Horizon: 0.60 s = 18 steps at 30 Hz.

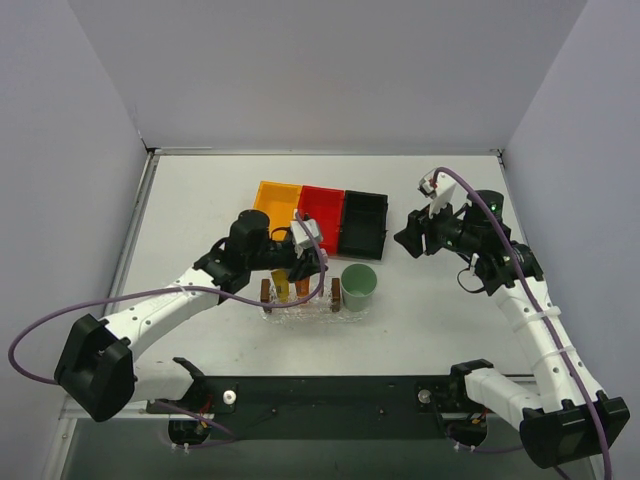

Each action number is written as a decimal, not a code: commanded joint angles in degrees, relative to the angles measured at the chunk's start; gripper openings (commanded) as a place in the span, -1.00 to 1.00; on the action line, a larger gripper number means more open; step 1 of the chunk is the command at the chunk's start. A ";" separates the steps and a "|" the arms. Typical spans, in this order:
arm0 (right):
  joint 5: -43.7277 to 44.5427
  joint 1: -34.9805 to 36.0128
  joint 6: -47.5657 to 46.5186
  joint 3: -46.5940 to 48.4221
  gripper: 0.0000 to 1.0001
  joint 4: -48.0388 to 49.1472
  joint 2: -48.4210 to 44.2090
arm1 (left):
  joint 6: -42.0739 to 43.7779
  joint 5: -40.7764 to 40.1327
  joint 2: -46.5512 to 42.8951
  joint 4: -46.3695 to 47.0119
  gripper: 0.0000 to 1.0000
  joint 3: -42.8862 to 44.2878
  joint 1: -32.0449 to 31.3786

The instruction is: Prepare toiletry sets of a toothbrush and toothpaste on the tray

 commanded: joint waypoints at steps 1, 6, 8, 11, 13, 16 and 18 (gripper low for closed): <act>-1.79 -0.58 -0.64 -0.14 -0.08 2.30 0.27 | 0.73 1.71 0.72 4.72 -1.00 -0.26 -0.28; -1.97 -0.67 -0.73 -0.23 -0.08 2.30 0.45 | 0.99 1.80 1.34 5.25 -1.00 -0.52 -0.36; -1.97 -0.67 -0.73 -0.23 -0.08 2.30 0.62 | 1.17 1.63 1.60 5.43 -1.00 -0.61 -0.36; -2.15 -0.85 -0.82 -0.32 -0.08 2.30 0.89 | 1.52 1.62 1.78 5.51 -1.00 -0.79 -0.36; -2.15 -0.76 -0.82 -0.32 -0.08 2.30 0.89 | 1.52 1.54 1.87 5.60 -1.00 -1.05 -0.28; -2.15 -0.76 -0.82 -0.32 -0.08 2.30 0.89 | 1.70 1.36 1.95 5.60 -1.00 -1.05 -0.28; -2.15 -0.76 -0.82 -0.32 -0.08 2.30 0.97 | 1.78 1.45 2.04 5.43 -1.00 -0.96 -0.36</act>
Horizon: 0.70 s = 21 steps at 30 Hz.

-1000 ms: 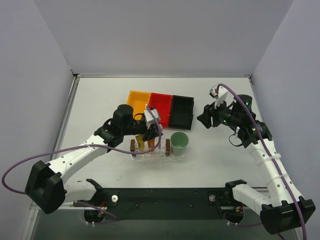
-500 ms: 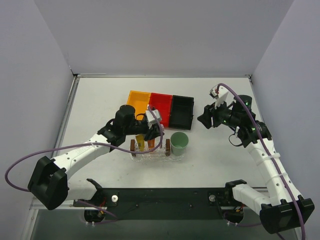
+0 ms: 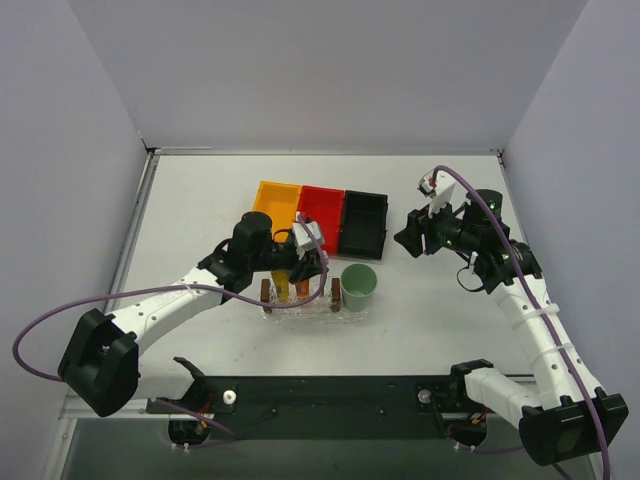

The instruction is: Prepare toiletry sets of a toothbrush and toothpaste on the tray

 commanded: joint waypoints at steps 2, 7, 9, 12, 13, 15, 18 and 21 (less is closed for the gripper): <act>-1.99 -0.50 -0.79 -0.17 -0.08 2.30 0.25 | 1.33 1.32 0.31 2.89 -1.00 0.11 -0.32; -2.08 -0.50 -0.79 -0.25 -0.08 2.30 0.17 | 1.41 1.14 0.41 2.72 -1.00 0.11 -0.32; -2.08 -0.59 -0.79 -0.25 -0.08 2.30 0.08 | 1.59 1.05 0.49 2.72 -1.00 0.11 -0.32; -2.08 -0.76 -0.79 -0.25 -0.08 2.30 0.17 | 1.68 0.97 0.40 2.45 -1.00 0.11 -0.32; -2.17 -0.76 -0.79 -0.25 -0.08 2.30 0.08 | 1.68 0.97 0.40 2.36 -1.00 0.02 -0.32; -2.17 -0.76 -0.71 -0.25 -0.08 2.30 0.08 | 1.68 0.97 0.49 2.28 -1.00 0.02 -0.32; -2.26 -0.85 -0.71 -0.25 -0.08 2.30 -0.01 | 1.77 1.14 0.49 2.19 -1.00 -0.07 -0.32; -2.26 -0.94 -0.71 -0.25 -0.08 2.30 0.08 | 1.68 1.32 0.49 1.93 -1.00 -0.07 -0.32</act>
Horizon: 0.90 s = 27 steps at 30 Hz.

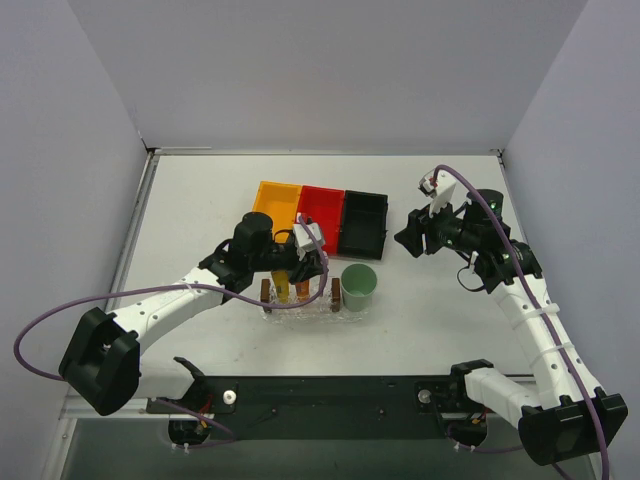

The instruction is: Prepare toiletry sets of a toothbrush and toothpaste on the tray

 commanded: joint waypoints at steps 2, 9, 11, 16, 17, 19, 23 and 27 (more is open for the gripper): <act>-1.82 -0.48 -0.79 -0.32 -0.08 2.30 0.06 | 0.80 1.67 -0.21 1.90 -1.00 0.11 -0.32; -1.91 -0.57 -0.71 -0.32 -0.08 2.30 0.06 | 1.42 1.76 -0.21 -0.03 -1.00 1.16 -0.32; -1.91 -0.65 -0.71 -0.32 -0.08 2.30 0.15 | 1.68 1.84 -0.12 -0.47 -1.00 1.78 -0.32; -2.08 -0.74 -0.71 -0.32 -0.08 2.30 0.15 | 1.95 1.93 0.32 -1.44 -1.00 2.31 -0.32; -2.08 -0.65 -0.71 -0.41 -0.08 2.22 -0.03 | 1.95 1.85 0.41 -1.44 -1.00 2.22 -0.32; -2.08 -0.65 -0.71 -0.41 -0.08 2.30 0.06 | 1.95 1.84 0.41 -1.17 -1.00 2.13 -0.32; -2.17 -0.91 -0.79 -0.41 -0.08 2.30 0.06 | 1.59 1.84 0.49 -0.56 -1.00 2.04 -0.32; -2.26 -1.00 -0.71 -0.50 -0.08 2.30 0.06 | 1.51 2.02 0.76 -0.56 -1.00 2.04 -0.32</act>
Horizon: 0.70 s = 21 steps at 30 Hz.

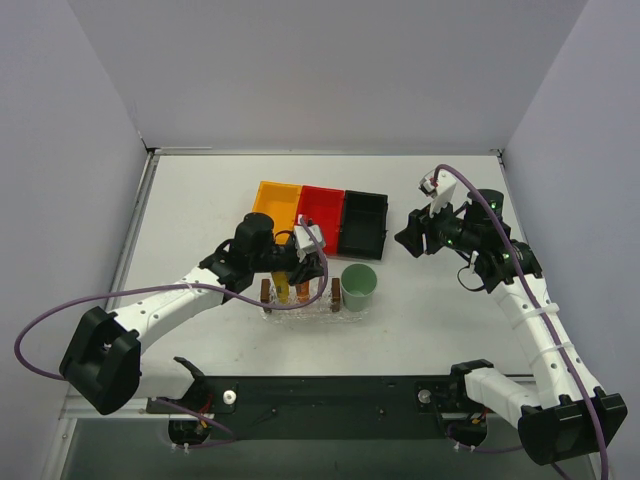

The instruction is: Prepare toiletry sets of a toothbrush and toothpaste on the tray

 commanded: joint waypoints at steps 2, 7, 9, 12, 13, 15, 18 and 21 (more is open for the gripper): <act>-1.87 -0.61 -0.79 -0.41 -0.08 2.30 0.04 | 0.44 2.06 0.58 1.02 -1.00 2.02 -0.32; -1.87 -0.61 -0.71 -0.32 -0.08 2.30 0.12 | 0.96 2.06 1.11 -0.13 -1.00 2.46 -0.32; -1.87 -0.70 -0.71 -0.32 -0.08 2.30 0.12 | 1.05 2.15 1.20 -0.65 -0.97 2.63 -0.32; -1.87 -0.61 -0.71 -0.32 -0.08 2.30 0.12 | 1.05 2.06 1.38 -0.92 -0.95 2.99 -0.41; -1.87 -0.70 -0.71 -0.32 -0.07 2.30 0.12 | 0.88 1.98 1.38 -0.92 -0.95 3.07 -0.41; -1.87 -0.61 -0.71 -0.41 -0.08 2.30 0.12 | 0.88 1.89 1.46 -0.92 -0.92 3.07 -0.41; -1.87 -0.61 -0.71 -0.41 -0.08 2.30 0.12 | 0.96 1.98 1.38 -1.01 -0.87 3.16 -0.32; -1.87 -0.61 -0.62 -0.32 -0.08 2.30 0.30 | 0.88 1.80 1.29 -1.09 -0.73 3.07 -0.41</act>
